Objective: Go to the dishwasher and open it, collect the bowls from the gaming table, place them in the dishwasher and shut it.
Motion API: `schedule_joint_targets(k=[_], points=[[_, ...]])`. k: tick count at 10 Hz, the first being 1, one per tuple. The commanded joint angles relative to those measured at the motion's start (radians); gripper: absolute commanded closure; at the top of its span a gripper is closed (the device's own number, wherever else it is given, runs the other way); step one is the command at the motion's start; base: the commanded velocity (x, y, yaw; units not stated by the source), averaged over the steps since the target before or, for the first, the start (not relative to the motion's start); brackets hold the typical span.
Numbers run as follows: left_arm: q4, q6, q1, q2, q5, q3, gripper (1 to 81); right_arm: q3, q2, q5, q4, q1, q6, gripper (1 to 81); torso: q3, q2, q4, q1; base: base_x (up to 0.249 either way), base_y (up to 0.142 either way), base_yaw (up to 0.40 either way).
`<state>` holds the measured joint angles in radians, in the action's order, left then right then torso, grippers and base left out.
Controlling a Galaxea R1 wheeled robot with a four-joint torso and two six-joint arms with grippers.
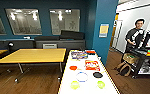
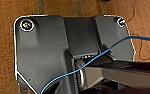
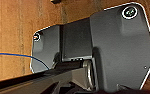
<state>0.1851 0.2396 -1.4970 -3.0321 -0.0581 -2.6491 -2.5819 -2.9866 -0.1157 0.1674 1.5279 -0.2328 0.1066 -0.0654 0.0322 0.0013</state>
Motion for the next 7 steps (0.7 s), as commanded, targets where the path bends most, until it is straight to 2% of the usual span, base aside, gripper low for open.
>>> schedule_joint_targets(k=[1,3,5,7], points=[[0.002,0.006,0.045,0.028,0.052,0.064,1.0,0.579,0.399,-0.047,0.001,-0.071,-0.005,1.0,0.0,0.0,0.0,0.0,0.0,0.0,0.0],[0.002,0.006,0.045,0.033,0.052,0.074,1.0,0.77,0.566,-0.059,-0.006,-0.099,-0.026,1.0,0.0,0.0,0.0,0.0,0.0,0.0,0.0],[0.002,0.006,0.045,0.031,0.052,0.075,1.0,0.926,0.718,-0.109,-0.008,-0.131,-0.06,1.0,0.046,0.0,0.0,0.0,0.0,0.0,0.0],[0.002,0.006,0.045,0.03,0.052,0.075,1.0,1.104,0.888,-0.124,-0.008,-0.178,-0.078,1.0,0.103,0.0,0.0,0.0,0.0,0.0,0.0]])
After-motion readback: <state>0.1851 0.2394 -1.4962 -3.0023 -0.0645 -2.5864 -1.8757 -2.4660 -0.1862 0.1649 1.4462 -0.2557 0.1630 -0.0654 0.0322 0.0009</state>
